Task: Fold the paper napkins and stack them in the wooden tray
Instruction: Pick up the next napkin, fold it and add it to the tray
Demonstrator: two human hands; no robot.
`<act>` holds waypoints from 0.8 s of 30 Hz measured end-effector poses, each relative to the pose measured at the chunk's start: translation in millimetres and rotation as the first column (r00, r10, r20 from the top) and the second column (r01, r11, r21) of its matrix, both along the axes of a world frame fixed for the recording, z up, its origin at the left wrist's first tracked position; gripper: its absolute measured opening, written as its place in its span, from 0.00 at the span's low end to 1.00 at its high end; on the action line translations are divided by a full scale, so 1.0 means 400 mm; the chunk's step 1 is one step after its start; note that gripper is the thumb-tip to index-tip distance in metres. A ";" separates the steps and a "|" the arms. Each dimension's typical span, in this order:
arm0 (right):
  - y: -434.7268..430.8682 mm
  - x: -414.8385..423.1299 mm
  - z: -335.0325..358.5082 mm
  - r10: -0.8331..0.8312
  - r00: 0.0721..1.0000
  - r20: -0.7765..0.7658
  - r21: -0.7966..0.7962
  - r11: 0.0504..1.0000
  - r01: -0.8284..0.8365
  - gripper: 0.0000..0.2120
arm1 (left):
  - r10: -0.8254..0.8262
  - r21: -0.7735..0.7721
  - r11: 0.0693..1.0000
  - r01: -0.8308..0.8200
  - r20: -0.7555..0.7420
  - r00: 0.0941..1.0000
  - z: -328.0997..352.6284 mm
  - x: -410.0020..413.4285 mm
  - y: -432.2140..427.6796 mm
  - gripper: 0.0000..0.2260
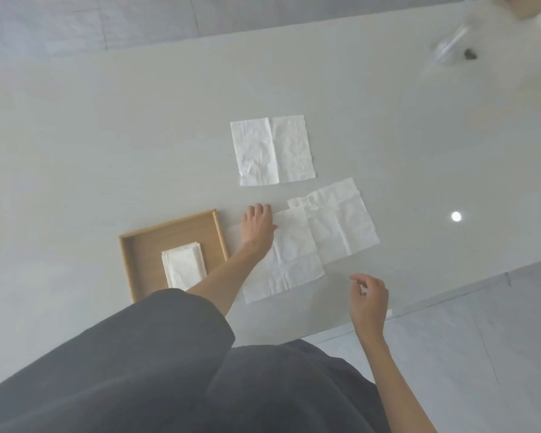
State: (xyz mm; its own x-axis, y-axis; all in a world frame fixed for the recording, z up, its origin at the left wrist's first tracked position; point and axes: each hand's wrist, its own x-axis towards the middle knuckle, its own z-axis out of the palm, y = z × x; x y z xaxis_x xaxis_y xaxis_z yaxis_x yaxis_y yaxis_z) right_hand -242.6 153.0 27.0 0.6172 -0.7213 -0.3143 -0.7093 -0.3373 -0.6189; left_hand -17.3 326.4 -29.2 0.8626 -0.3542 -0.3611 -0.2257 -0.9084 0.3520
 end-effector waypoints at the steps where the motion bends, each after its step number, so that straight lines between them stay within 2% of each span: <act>1: -0.010 -0.023 -0.003 0.001 1.000 -0.011 0.014 1.000 -0.001 0.12 | 0.015 0.006 1.000 -0.015 0.003 1.000 -0.008 0.002 -0.005 0.13; 5: -0.032 -0.078 -0.016 0.020 0.999 -0.048 0.073 0.997 -0.017 0.13 | 0.064 0.033 0.998 -0.062 -0.063 0.996 -0.021 0.013 -0.011 0.08; 8: -0.031 -0.064 -0.006 0.049 0.998 -0.039 0.118 0.992 -0.044 0.13 | 0.019 -0.003 1.000 -0.019 -0.081 0.997 -0.002 0.013 -0.007 0.06; 12: -0.027 -0.018 0.019 0.113 0.993 0.025 0.182 0.976 -0.116 0.11 | -0.059 -0.233 0.972 0.025 -0.143 0.988 0.063 -0.009 0.028 0.06; 15: -0.023 0.032 0.036 0.152 0.987 0.060 0.333 0.929 -0.163 0.11 | -0.088 -0.396 0.918 0.015 -0.166 0.982 0.142 -0.035 0.066 0.06; 16: -0.019 0.050 0.041 0.192 0.979 0.069 0.384 0.901 -0.203 0.15 | -0.088 -0.442 0.897 0.005 -0.169 0.982 0.176 -0.045 0.080 0.06; 20: 0.017 0.121 0.080 0.346 0.937 0.056 0.561 0.765 -0.316 0.42 | -0.026 -0.578 0.808 -0.114 -0.229 0.973 0.325 -0.071 0.132 0.05; 24: 0.076 0.182 0.116 0.393 0.914 0.098 0.728 0.598 -0.336 0.49 | 0.100 -0.692 0.656 -0.303 -0.318 0.943 0.467 -0.078 0.195 0.05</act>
State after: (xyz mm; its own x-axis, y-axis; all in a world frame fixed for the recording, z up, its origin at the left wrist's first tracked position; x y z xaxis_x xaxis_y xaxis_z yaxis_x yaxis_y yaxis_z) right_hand -169.6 183.5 73.6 0.7348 0.0309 -0.6775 -0.6760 -0.0483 -0.7353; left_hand -48.5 404.6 157.6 0.8704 -0.4161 -0.2633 0.1113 -0.3547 0.9283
